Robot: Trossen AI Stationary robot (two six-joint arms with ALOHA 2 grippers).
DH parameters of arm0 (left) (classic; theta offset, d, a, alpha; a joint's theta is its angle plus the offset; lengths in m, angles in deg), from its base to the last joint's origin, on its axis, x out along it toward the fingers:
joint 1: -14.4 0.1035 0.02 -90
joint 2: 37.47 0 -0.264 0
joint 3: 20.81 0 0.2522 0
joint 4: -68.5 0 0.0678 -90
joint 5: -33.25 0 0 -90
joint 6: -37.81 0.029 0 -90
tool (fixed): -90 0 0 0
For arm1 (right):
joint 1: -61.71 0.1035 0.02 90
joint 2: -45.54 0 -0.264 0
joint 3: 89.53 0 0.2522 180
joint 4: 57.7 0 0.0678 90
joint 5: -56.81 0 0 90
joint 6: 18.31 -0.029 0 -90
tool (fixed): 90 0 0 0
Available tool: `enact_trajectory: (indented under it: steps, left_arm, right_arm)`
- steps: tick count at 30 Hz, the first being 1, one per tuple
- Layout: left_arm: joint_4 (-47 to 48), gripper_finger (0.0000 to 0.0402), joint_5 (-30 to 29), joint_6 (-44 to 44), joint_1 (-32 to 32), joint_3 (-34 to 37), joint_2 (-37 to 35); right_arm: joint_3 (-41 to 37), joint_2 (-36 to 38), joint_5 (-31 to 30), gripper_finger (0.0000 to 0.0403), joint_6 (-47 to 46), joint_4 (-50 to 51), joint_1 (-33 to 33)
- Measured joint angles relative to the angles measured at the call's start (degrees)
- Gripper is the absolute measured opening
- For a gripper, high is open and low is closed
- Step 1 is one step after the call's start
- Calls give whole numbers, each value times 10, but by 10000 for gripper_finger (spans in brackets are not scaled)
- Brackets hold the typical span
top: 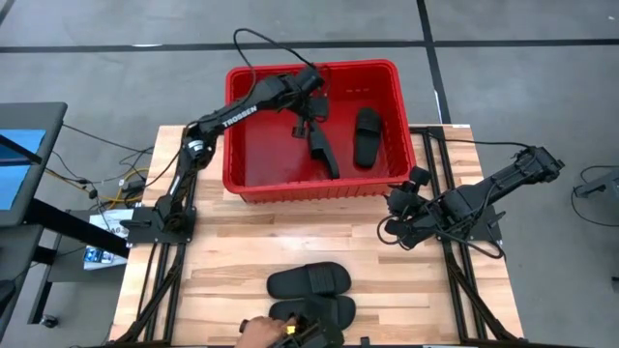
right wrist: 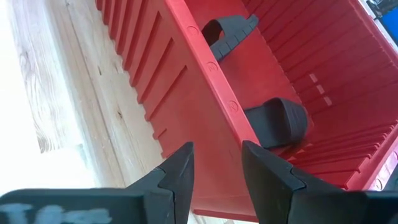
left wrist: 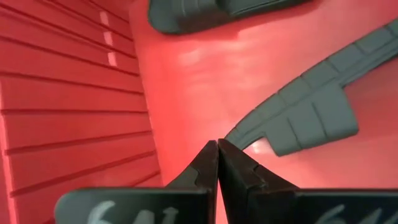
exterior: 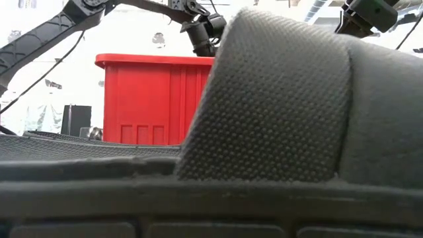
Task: Pick and place slides into bin
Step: Put the black slide into the container
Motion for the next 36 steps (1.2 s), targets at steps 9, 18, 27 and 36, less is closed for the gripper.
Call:
enact_trajectory:
  steps: [9,18,27,36]
  left_arm:
    - [14,0,97,-9,-3,0,9]
    - [29,0,105,-57,7,0,10]
    - [130,0,198,-81,21,0,10]
    - [185,0,157,-131,28,1,10]
  right_arm:
    - [0,0,7,124,0,-1,0]
    - [0,0,15,124,0,2,0]
    - [8,2,10,124,-26,22,-46]
    - [113,69,9,124,-15,19,-81]
